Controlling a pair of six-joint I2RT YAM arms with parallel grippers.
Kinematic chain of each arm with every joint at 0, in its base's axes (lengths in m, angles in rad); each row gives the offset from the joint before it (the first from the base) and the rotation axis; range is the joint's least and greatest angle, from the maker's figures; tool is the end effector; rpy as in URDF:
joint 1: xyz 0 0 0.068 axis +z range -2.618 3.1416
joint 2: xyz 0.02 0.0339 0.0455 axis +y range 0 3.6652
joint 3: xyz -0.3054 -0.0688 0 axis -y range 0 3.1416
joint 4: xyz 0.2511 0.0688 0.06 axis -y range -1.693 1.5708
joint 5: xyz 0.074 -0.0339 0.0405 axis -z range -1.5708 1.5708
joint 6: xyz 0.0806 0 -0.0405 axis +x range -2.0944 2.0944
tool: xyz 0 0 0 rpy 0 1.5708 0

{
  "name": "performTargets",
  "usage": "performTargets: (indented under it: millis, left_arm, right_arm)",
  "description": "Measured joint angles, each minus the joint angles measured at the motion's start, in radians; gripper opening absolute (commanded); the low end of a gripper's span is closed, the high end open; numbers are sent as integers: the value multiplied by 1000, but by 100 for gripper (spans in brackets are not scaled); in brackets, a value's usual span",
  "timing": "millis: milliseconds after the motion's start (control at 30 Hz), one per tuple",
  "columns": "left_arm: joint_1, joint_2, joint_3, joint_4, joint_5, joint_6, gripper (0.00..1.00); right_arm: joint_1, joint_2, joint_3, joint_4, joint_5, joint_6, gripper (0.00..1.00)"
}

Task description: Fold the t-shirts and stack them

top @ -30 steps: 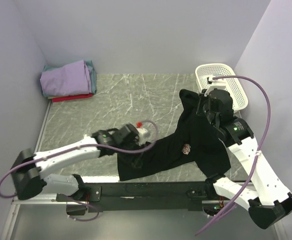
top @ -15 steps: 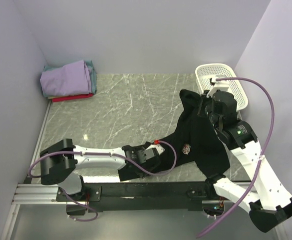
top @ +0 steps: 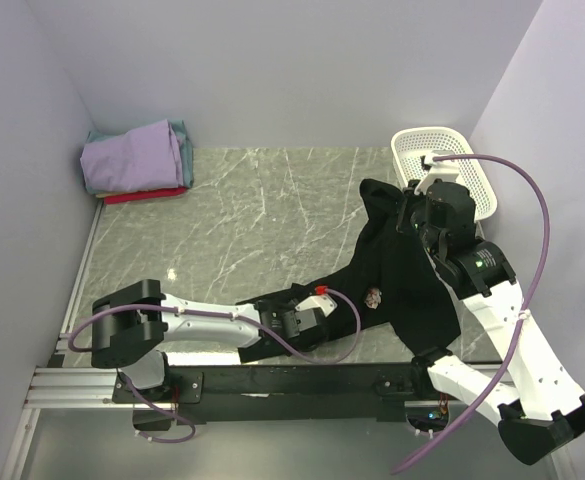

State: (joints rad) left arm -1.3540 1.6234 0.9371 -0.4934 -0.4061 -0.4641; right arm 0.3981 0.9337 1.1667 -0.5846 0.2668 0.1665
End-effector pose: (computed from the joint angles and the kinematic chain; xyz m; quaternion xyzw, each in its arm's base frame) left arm 0.1010 -0.3103 0.1689 0.3782 0.8841 -0.0286 0.2730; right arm 0.2030 0.0623 0.4231 -0.0182 0.8160 0.0533 0.5754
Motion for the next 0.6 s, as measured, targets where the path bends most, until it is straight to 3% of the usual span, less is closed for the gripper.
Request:
performTargets:
  millis: [33,67,133,433,600]
  left_arm:
    - [-1,4,0,7,9,2,25]
    - [-2,7,0,15,20,8,11]
    - [-2,8,0,23,32,12,1]
    - [2,-7,57,-61,8,11,1]
    - [56,-157,200,-219,-96,-18,1]
  right_arm:
    - [-1,0,0,0,-1,0,10]
    - [-2,0,0,0,-1,0,10]
    - [-4,0,0,0,-1,0,10]
    - [-6,-1,0,-4,-7,1,9]
    - [-6,-29,0,-18,-6,1,9]
